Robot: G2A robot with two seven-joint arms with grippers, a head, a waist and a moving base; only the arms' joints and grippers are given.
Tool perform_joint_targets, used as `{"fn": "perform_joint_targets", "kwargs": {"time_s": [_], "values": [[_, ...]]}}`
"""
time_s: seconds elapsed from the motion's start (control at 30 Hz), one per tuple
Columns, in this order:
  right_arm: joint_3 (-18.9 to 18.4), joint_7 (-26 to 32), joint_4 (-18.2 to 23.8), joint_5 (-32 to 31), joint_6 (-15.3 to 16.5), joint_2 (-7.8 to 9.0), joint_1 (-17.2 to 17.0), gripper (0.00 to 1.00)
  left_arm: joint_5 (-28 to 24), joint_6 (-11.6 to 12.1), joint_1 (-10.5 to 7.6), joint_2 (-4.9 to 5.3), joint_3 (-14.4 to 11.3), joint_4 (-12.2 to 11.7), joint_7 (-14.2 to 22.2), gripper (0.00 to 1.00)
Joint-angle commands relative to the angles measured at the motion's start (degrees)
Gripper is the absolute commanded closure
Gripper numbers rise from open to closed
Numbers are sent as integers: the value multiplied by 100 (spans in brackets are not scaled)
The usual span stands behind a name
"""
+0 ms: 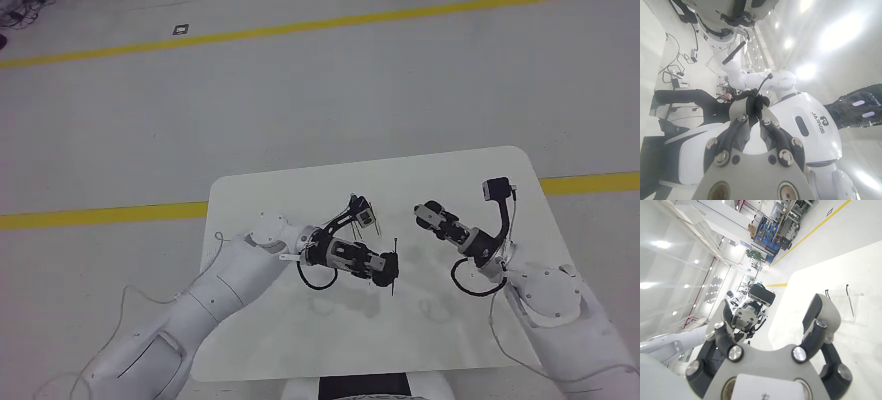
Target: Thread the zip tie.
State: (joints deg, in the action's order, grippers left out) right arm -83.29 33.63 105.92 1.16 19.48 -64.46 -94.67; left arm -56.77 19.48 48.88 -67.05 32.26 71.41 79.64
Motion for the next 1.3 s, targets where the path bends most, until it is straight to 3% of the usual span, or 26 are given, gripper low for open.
{"fn": "perform_joint_targets", "kwargs": {"time_s": [0.0,0.4,0.5,0.63,0.97,1.07,1.27], "values": [[-2,6,7,20,0,2,-2,0,-46,0,-28,19,-42,-23,0,100],[-9,27,51,163,0,2,1,0,52,0,-100,68,-135,-67,0,100],[0,-90,41,150,0,-2,10,0,585,-36,-80,93,-112,22,-505,100],[-28,190,181,-51,0,28,61,0,1590,-368,-57,184,-51,367,-1276,100],[-168,459,129,-194,0,88,40,0,2814,-853,137,406,261,975,-2029,100],[-198,598,66,-75,-150,103,50,0,3163,-920,211,462,327,1163,-2191,100],[-273,1331,20,1006,-1094,137,177,0,4208,-1049,389,584,445,1601,-2732,100]]}}
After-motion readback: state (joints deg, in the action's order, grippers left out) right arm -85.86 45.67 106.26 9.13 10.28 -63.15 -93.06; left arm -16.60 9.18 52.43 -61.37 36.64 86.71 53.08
